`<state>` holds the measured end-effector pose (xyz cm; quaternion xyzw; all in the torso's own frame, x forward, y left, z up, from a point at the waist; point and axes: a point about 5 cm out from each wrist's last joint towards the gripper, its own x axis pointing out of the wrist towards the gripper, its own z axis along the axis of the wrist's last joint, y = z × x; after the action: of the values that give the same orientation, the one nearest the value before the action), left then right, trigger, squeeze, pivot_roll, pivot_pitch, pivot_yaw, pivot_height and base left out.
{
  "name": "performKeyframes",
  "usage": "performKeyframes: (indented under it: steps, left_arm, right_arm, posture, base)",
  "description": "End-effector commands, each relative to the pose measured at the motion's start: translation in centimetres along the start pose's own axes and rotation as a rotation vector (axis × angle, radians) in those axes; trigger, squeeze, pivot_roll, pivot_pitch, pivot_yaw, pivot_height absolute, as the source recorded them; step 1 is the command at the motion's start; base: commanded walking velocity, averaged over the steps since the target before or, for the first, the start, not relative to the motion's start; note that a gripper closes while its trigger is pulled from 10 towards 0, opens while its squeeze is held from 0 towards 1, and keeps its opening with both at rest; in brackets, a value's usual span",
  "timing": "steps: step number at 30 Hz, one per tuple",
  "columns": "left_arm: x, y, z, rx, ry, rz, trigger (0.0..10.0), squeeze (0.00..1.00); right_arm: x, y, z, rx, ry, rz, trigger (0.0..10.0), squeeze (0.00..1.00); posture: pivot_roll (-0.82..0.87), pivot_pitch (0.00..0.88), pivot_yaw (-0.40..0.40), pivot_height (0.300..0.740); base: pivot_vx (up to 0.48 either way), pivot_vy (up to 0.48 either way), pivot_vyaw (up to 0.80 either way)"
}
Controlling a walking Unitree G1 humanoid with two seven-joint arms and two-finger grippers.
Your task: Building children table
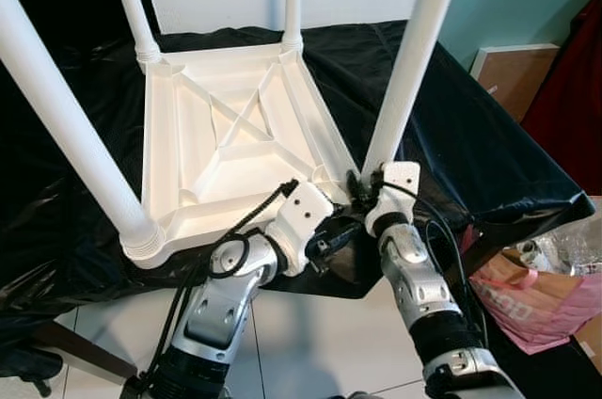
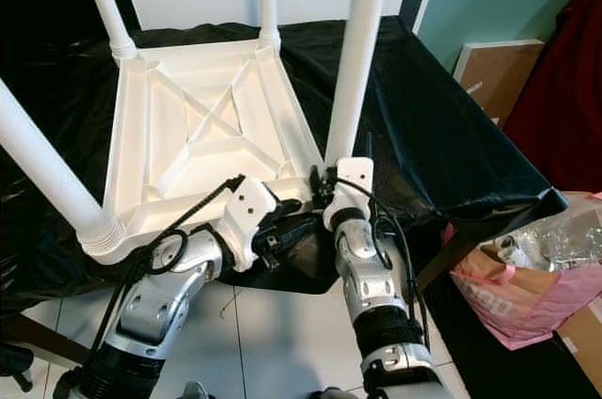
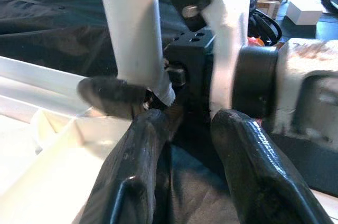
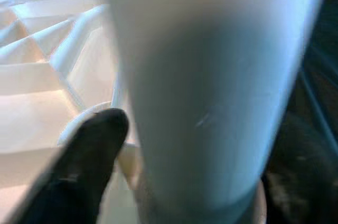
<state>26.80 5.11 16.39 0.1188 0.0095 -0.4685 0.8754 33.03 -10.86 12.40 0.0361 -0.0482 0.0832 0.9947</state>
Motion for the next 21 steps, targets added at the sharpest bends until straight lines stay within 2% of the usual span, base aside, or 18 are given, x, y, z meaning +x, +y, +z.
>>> performKeyframes:
  steps: [1,7,8,10,11,14,21]
  left_arm:
    - [0.3,0.4,-0.1,0.0,0.002,0.083,10.0,0.0]
    - [0.3,0.4,-0.1,0.001,0.0,0.078,10.0,0.0]
    - [0.3,0.5,-0.1,0.002,0.001,0.075,10.0,0.0]
    - [0.3,0.5,-0.1,0.002,0.001,0.075,10.0,0.0]
    - [0.3,0.5,-0.1,0.003,0.001,0.073,10.0,0.0]
    - [0.4,0.6,0.0,0.008,0.001,0.062,10.0,0.0]
    - [0.6,0.7,0.2,0.016,-0.002,0.054,10.0,0.0]
  right_arm:
    - [-0.3,-0.5,0.3,-0.001,-0.028,0.08,10.0,1.0]
    - [-0.8,-1.9,0.4,-0.041,-0.031,0.193,10.0,1.0]
    - [-0.8,-2.3,0.5,-0.056,-0.026,0.227,10.0,0.64]
    - [-0.8,-2.3,0.5,-0.056,-0.026,0.227,10.0,0.64]
    - [-0.8,-2.6,0.6,-0.069,-0.018,0.274,10.0,0.0]
    - [-0.3,-3.0,0.9,-0.126,0.004,0.404,10.0,0.0]
    - [1.1,-2.8,1.2,-0.163,0.021,0.477,10.0,0.0]
  posture:
    - [-0.01,0.065,-0.045,0.74]
    - [-0.01,0.063,-0.042,0.74]
    - [-0.01,0.063,-0.039,0.74]
    - [-0.01,0.063,-0.039,0.74]
    - [-0.02,0.062,-0.034,0.74]
    - [-0.02,0.062,-0.025,0.74]
    - [-0.01,0.06,-0.016,0.74]
  base:
    - [0.0,0.0,0.0]
    - [0.0,0.0,0.0]
    - [0.0,0.0,0.0]
    - [0.0,0.0,0.0]
    - [0.0,0.0,0.0]
    - [0.0,0.0,0.0]
    - [0.0,0.0,0.0]
